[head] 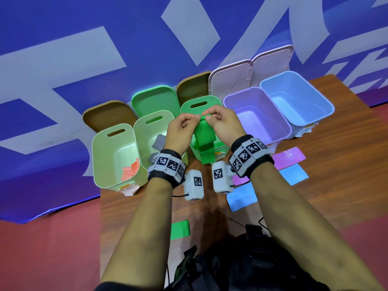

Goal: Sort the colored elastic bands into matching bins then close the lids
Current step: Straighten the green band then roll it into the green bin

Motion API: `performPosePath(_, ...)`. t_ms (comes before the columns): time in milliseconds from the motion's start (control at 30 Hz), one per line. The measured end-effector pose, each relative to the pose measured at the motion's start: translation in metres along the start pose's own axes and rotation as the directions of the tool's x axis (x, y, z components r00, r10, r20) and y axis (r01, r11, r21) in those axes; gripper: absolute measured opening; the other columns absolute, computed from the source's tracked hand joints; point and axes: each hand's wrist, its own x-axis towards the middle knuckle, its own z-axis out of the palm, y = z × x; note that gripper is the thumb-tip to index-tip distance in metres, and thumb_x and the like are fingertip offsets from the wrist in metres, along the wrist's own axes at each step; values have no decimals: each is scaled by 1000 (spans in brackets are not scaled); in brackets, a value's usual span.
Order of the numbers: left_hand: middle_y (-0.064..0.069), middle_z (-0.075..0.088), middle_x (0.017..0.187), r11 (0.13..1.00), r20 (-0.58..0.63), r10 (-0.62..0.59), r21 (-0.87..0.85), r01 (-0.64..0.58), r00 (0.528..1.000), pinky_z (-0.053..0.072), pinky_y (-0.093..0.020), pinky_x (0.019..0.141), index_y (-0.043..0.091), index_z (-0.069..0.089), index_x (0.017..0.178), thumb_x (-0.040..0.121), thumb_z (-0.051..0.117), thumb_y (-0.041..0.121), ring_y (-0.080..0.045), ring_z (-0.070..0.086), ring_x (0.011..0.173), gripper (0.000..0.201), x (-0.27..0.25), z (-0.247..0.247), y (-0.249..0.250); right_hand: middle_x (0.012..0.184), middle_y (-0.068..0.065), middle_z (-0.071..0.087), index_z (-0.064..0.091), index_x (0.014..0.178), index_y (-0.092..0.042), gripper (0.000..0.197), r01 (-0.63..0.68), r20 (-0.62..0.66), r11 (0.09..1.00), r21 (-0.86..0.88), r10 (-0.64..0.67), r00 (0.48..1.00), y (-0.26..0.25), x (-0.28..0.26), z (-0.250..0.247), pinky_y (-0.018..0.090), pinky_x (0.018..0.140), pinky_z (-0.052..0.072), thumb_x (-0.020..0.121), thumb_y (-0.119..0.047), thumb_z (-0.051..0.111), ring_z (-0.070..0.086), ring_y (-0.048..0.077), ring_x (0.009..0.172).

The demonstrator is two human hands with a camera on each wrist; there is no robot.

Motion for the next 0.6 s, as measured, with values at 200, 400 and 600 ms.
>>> performPosePath(200, 2, 60, 70, 999, 1, 39, -1, -39, 999, 41, -15, 61, 15, 67, 86, 92, 64, 7, -6, 48, 61, 11, 0, -2, 2, 93, 1, 70, 68, 91, -30, 10, 10, -10, 1000, 20, -10, 1000, -1, -1, 2, 46, 93, 53, 92, -23, 60, 65, 23, 93)
performPosePath(400, 4, 57, 65, 1000, 8, 13, -5, -13, 1000, 41, -18, 63, 12, 68, 90, 93, 64, 11, -4, 49, 60, 5, -1, 0, -2, 95, 7, 69, 69, 94, -27, 14, 6, -7, 999, 34, -6, 1000, 0, -1, 0, 44, 93, 53, 92, -15, 61, 65, 25, 93)
performPosePath(600, 3, 53, 65, 999, 17, 37, 2, -37, 999, 40, -15, 60, 9, 67, 94, 91, 64, 6, -3, 46, 58, 5, -1, -1, 1, 89, 4, 69, 67, 89, -30, 12, -1, -7, 999, 41, 1, 1000, 1, -3, 1, 46, 92, 52, 93, -19, 61, 65, 30, 93)
